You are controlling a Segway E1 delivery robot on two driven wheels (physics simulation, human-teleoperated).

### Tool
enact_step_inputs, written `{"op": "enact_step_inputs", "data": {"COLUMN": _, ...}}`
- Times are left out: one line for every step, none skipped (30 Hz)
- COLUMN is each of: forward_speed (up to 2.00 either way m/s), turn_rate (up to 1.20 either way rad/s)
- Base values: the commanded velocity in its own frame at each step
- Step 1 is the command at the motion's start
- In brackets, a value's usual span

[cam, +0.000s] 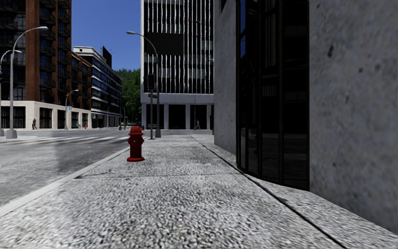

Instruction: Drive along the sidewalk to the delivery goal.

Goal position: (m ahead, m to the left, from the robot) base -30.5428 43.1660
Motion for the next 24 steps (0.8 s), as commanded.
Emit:
{"op": "enact_step_inputs", "data": {"forward_speed": 1.32, "turn_rate": 0.00}}
{"op": "enact_step_inputs", "data": {"forward_speed": 1.32, "turn_rate": 0.00}}
{"op": "enact_step_inputs", "data": {"forward_speed": 1.32, "turn_rate": 0.00}}
{"op": "enact_step_inputs", "data": {"forward_speed": 1.32, "turn_rate": 0.00}}
{"op": "enact_step_inputs", "data": {"forward_speed": 1.32, "turn_rate": 0.00}}
{"op": "enact_step_inputs", "data": {"forward_speed": 1.32, "turn_rate": 0.00}}
{"op": "enact_step_inputs", "data": {"forward_speed": 1.32, "turn_rate": 0.00}}
{"op": "enact_step_inputs", "data": {"forward_speed": 1.32, "turn_rate": 0.00}}
{"op": "enact_step_inputs", "data": {"forward_speed": 1.32, "turn_rate": 0.00}}
{"op": "enact_step_inputs", "data": {"forward_speed": 1.32, "turn_rate": 0.00}}
{"op": "enact_step_inputs", "data": {"forward_speed": 1.32, "turn_rate": 0.00}}
{"op": "enact_step_inputs", "data": {"forward_speed": 1.32, "turn_rate": 0.00}}
{"op": "enact_step_inputs", "data": {"forward_speed": 1.32, "turn_rate": 0.00}}
{"op": "enact_step_inputs", "data": {"forward_speed": 1.32, "turn_rate": 0.00}}
{"op": "enact_step_inputs", "data": {"forward_speed": 1.32, "turn_rate": 0.00}}
{"op": "enact_step_inputs", "data": {"forward_speed": 1.32, "turn_rate": 0.00}}
{"op": "enact_step_inputs", "data": {"forward_speed": 1.32, "turn_rate": 0.00}}
{"op": "enact_step_inputs", "data": {"forward_speed": 1.32, "turn_rate": 0.00}}
{"op": "enact_step_inputs", "data": {"forward_speed": 1.32, "turn_rate": 0.00}}
{"op": "enact_step_inputs", "data": {"forward_speed": 1.32, "turn_rate": 0.00}}
{"op": "enact_step_inputs", "data": {"forward_speed": 1.32, "turn_rate": 0.00}}
{"op": "enact_step_inputs", "data": {"forward_speed": 1.32, "turn_rate": 0.50}}
{"op": "enact_step_inputs", "data": {"forward_speed": 1.32, "turn_rate": 0.50}}
{"op": "enact_step_inputs", "data": {"forward_speed": 1.32, "turn_rate": 0.66}}
